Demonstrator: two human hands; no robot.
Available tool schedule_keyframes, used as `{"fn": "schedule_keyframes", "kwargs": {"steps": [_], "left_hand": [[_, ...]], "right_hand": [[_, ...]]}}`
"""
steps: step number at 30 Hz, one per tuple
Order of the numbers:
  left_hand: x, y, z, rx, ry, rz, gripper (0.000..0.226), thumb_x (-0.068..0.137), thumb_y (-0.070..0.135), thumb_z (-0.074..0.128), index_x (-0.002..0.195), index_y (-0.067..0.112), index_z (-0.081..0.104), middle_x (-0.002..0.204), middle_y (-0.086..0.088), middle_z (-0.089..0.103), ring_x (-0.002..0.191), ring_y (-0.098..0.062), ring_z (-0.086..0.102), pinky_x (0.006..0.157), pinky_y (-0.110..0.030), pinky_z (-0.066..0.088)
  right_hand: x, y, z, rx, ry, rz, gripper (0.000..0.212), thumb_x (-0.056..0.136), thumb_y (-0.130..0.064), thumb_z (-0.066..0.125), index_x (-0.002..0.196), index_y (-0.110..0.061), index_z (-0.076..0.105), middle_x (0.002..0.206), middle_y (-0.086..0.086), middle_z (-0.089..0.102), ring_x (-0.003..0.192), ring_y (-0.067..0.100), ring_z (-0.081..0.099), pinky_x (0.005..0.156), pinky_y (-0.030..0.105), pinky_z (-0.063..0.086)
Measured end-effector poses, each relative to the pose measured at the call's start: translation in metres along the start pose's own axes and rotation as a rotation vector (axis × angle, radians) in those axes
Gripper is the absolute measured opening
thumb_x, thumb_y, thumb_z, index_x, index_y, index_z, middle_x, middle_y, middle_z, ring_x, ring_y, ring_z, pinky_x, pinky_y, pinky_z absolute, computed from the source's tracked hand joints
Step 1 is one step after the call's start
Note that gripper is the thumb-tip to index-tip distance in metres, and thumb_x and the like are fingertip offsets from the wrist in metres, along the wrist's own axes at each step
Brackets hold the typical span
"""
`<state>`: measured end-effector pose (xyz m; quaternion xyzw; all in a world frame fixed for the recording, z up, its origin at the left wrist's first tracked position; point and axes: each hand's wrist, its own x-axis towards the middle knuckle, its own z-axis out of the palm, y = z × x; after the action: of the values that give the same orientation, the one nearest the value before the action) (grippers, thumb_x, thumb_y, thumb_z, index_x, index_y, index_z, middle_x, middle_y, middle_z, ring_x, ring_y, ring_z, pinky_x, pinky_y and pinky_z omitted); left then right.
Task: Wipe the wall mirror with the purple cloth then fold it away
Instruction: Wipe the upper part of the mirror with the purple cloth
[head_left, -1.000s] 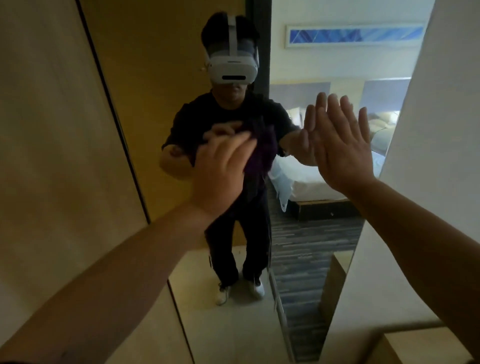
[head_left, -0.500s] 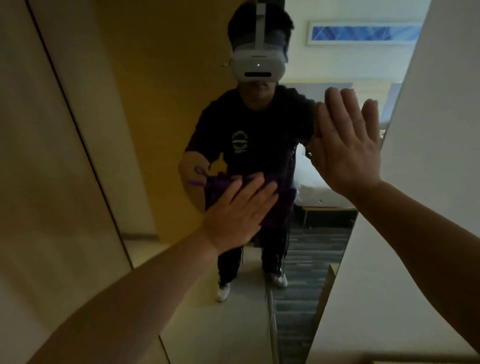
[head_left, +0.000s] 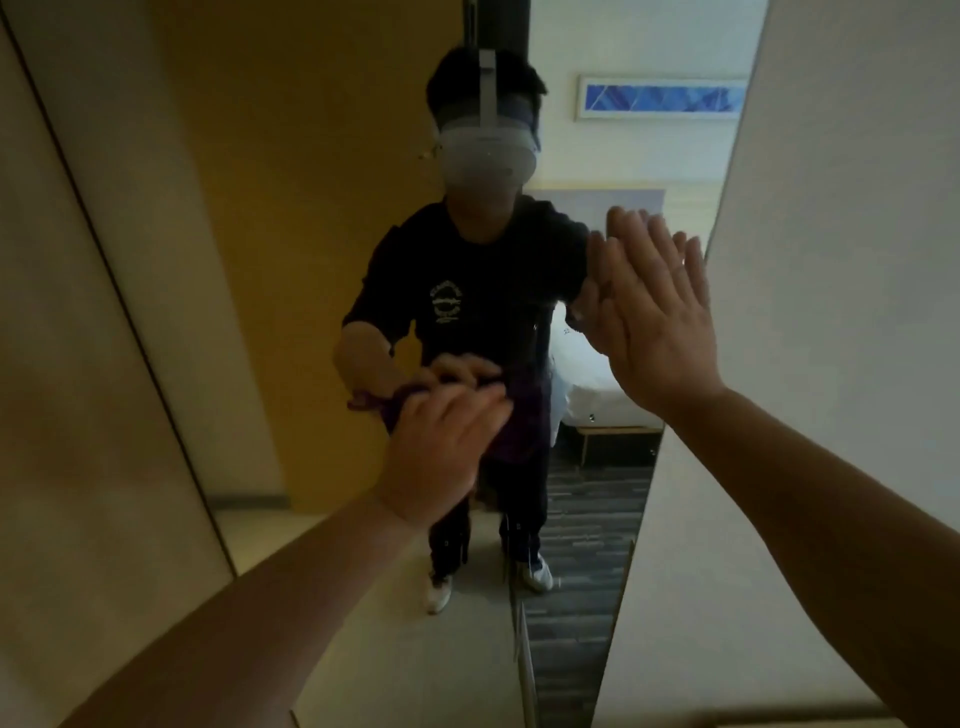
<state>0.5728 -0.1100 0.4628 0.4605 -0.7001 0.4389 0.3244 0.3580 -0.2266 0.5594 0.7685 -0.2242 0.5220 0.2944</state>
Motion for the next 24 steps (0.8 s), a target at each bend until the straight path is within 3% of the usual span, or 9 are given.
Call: {"fn": "schedule_keyframes", "kwargs": {"steps": [2, 5, 7, 9, 11, 16, 20, 24], "left_hand": [[0.067, -0.014, -0.023, -0.002, 0.141, -0.057, 0.031, 0.102, 0.007, 0.040, 0.121, 0.011, 0.064, 0.124, -0.008, 0.065, 0.107, -0.029, 0.055, 0.083, -0.043, 0.043], [0.160, -0.029, -0.044, 0.061, 0.207, -0.034, 0.036, 0.092, 0.008, 0.048, 0.125, 0.006, 0.062, 0.132, -0.012, 0.061, 0.119, -0.032, 0.049, 0.095, -0.048, 0.041], [0.199, -0.031, -0.042, 0.146, 0.157, -0.013, 0.042, 0.095, 0.014, 0.044, 0.133, 0.007, 0.057, 0.143, -0.012, 0.052, 0.131, -0.033, 0.044, 0.104, -0.050, 0.037], [0.207, -0.029, -0.030, 0.263, 0.082, -0.001, 0.045, 0.100, 0.020, 0.040, 0.143, 0.010, 0.047, 0.153, -0.010, 0.041, 0.141, -0.033, 0.037, 0.112, -0.051, 0.031], [0.192, -0.026, -0.018, 0.320, 0.051, 0.032, 0.048, 0.103, 0.027, 0.039, 0.147, 0.011, 0.042, 0.156, -0.009, 0.036, 0.144, -0.031, 0.033, 0.115, -0.051, 0.028], [0.116, -0.007, 0.016, 0.316, 0.067, 0.189, 0.052, 0.101, 0.032, 0.047, 0.147, 0.010, 0.042, 0.153, -0.011, 0.040, 0.142, -0.033, 0.036, 0.113, -0.052, 0.033], [-0.011, 0.034, 0.063, 0.330, -0.154, 0.312, 0.056, 0.100, 0.031, 0.043, 0.153, 0.014, 0.033, 0.160, -0.007, 0.029, 0.148, -0.031, 0.024, 0.117, -0.050, 0.019], [-0.092, 0.066, 0.086, 0.284, -0.289, 0.326, 0.048, 0.102, 0.020, 0.029, 0.148, 0.018, 0.042, 0.158, -0.001, 0.032, 0.148, -0.027, 0.023, 0.120, -0.046, 0.015]], "right_hand": [[-0.004, 0.006, -0.015, -0.018, -0.040, 0.083, 0.053, 0.110, -0.035, 0.021, 0.153, -0.006, 0.033, 0.161, 0.015, 0.023, 0.151, 0.034, 0.016, 0.124, 0.052, 0.007], [-0.001, 0.020, -0.028, -0.030, -0.036, 0.117, 0.057, 0.110, -0.038, 0.017, 0.151, -0.004, 0.035, 0.159, 0.018, 0.026, 0.149, 0.038, 0.020, 0.122, 0.056, 0.010], [0.003, 0.029, -0.025, -0.066, -0.033, 0.095, 0.056, 0.110, -0.037, 0.023, 0.151, -0.002, 0.035, 0.159, 0.020, 0.028, 0.148, 0.038, 0.021, 0.121, 0.055, 0.010], [0.003, 0.039, -0.016, -0.108, -0.025, 0.051, 0.054, 0.107, -0.033, 0.042, 0.151, -0.003, 0.033, 0.159, 0.021, 0.027, 0.148, 0.039, 0.021, 0.121, 0.056, 0.010], [0.000, 0.049, -0.006, -0.145, 0.011, 0.007, 0.059, 0.102, -0.027, 0.058, 0.150, -0.003, 0.034, 0.157, 0.021, 0.030, 0.146, 0.040, 0.025, 0.120, 0.058, 0.016], [-0.003, 0.061, 0.014, -0.131, 0.160, -0.043, 0.066, 0.098, -0.022, 0.063, 0.150, -0.004, 0.029, 0.155, 0.019, 0.031, 0.146, 0.032, 0.020, 0.118, 0.059, 0.021], [-0.003, 0.059, 0.020, -0.102, 0.226, -0.031, 0.067, 0.094, -0.015, 0.067, 0.150, -0.003, 0.032, 0.153, 0.022, 0.036, 0.144, 0.032, 0.022, 0.117, 0.060, 0.022], [-0.005, 0.057, 0.013, -0.118, 0.191, -0.010, 0.065, 0.093, -0.015, 0.070, 0.148, -0.003, 0.036, 0.152, 0.024, 0.039, 0.145, 0.031, 0.023, 0.117, 0.060, 0.023]]}}
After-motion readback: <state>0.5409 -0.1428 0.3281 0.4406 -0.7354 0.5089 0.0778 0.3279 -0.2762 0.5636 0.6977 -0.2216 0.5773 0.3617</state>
